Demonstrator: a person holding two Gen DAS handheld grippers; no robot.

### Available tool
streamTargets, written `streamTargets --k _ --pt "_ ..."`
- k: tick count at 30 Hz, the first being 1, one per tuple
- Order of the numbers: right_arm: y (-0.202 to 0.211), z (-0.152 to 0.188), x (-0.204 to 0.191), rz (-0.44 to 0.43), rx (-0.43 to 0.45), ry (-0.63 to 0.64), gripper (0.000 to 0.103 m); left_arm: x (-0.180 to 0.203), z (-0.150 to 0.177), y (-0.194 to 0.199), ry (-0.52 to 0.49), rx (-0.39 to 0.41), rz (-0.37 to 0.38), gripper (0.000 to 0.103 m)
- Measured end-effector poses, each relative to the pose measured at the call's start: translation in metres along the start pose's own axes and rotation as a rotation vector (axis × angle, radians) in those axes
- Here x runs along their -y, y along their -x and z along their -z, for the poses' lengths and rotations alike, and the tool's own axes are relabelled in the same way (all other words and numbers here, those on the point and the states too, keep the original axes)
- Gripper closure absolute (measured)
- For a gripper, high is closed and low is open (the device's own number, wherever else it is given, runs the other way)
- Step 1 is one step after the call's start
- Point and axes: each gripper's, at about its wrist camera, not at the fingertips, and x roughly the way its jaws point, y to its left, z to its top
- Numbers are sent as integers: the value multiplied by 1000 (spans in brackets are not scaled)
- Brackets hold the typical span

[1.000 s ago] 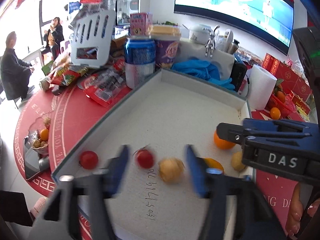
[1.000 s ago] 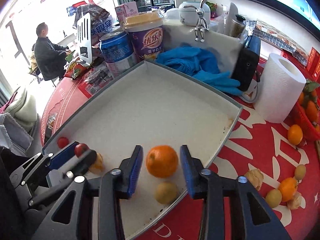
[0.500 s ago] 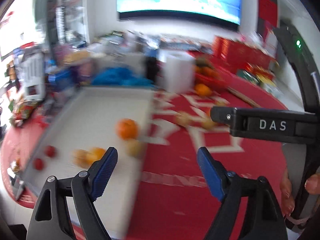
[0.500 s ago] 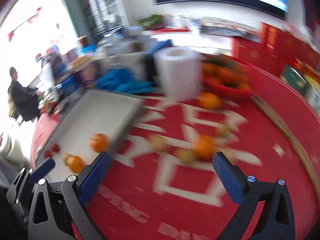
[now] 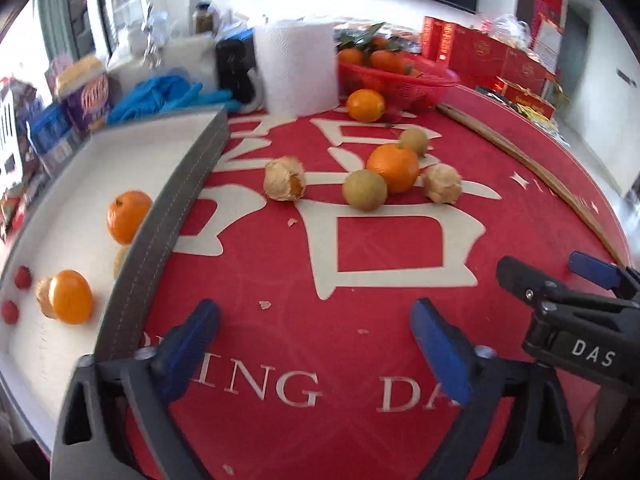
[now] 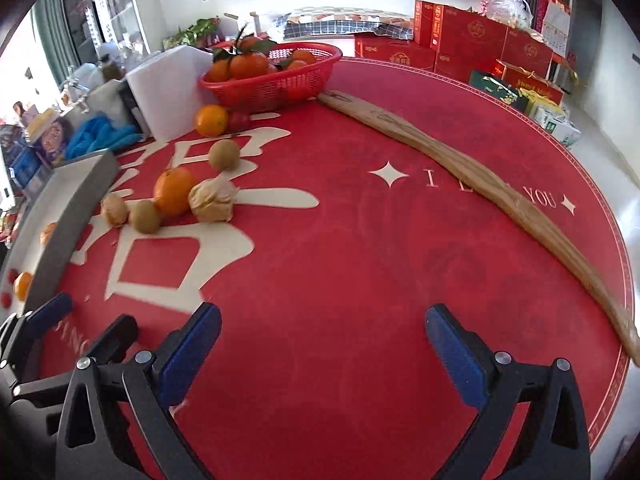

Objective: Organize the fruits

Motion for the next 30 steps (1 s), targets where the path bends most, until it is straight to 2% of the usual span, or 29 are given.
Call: streamTargets --k 4,30 --pt "-11 -7 -7 47 6 20 0 -2 -2 -1 1 2 -4 0" --pt "-12 -4 -7 52 29 12 0 1 -2 0 0 2 -5 0"
